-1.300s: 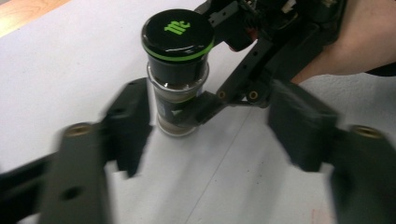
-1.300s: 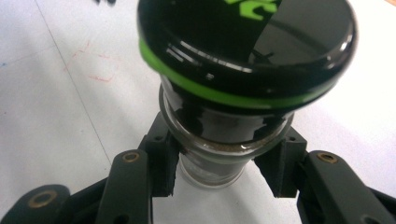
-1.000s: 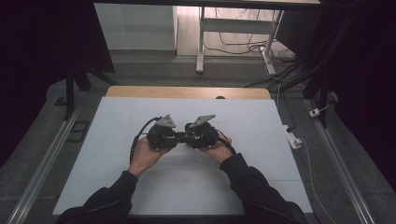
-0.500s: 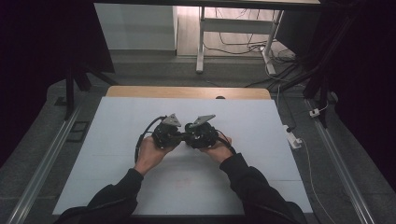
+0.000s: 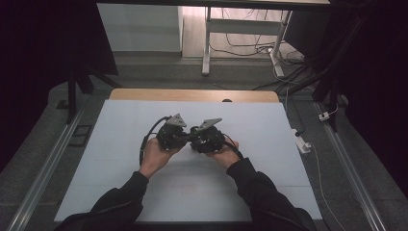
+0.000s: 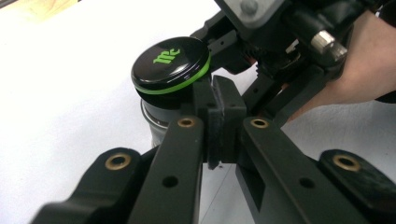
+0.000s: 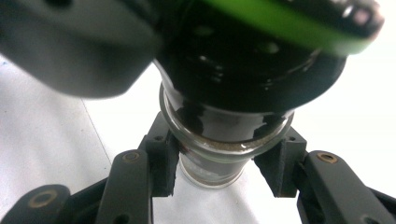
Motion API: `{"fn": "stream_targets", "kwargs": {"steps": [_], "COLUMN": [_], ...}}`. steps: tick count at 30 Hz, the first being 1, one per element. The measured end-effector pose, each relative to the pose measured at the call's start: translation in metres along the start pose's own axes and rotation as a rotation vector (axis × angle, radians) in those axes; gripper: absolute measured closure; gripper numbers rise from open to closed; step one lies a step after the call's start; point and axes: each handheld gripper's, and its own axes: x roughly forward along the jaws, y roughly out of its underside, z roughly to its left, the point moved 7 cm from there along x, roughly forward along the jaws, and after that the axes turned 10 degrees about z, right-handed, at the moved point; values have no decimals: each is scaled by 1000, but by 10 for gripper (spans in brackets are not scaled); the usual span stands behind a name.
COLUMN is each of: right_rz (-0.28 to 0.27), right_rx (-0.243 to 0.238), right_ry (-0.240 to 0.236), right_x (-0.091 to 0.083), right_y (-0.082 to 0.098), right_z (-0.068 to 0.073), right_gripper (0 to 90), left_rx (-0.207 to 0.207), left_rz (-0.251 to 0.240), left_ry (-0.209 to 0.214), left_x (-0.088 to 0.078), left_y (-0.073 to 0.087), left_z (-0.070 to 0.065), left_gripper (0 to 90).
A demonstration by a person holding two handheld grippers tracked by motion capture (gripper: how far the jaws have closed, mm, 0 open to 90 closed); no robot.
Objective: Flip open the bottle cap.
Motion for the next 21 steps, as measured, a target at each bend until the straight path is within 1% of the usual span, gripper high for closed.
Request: {"fn": "stream_targets", "kwargs": {"steps": [6, 7, 9, 11, 13, 16, 18, 21], "right_rz": [-2, -2, 0, -1, -4, 0, -1, 0], "right_rx": [1, 2, -5, -3, -1, -6, -7, -9], "right_ry": [-2, -3, 2, 1, -5, 1, 0, 1], "right_x": [0, 0, 0, 0, 0, 0, 0, 0], "right_y": [0, 0, 0, 0, 0, 0, 0, 0], "right_z": [-1, -1, 0, -1, -1, 0, 0, 0], "right_gripper": [528, 528, 528, 528, 528, 528, 528, 528], "left_rx": [-1, -3, -1, -6, -6, -19, -16, -24], "left_rz": [-5, -9, -1, -4, -2, -7, -4, -10], "left_ry": [-1, -13, -17, -8, -23, -24, -29, -40], "left_x": [-5, -5, -6, -6, -6, -5, -5, -5], "left_y": [-4, -5, -7, -8, -10, -12, -14, -17], "left_z": [5, 6, 9, 11, 13, 17, 18, 21], "left_gripper": [890, 890, 890, 890, 890, 890, 890, 890]}}
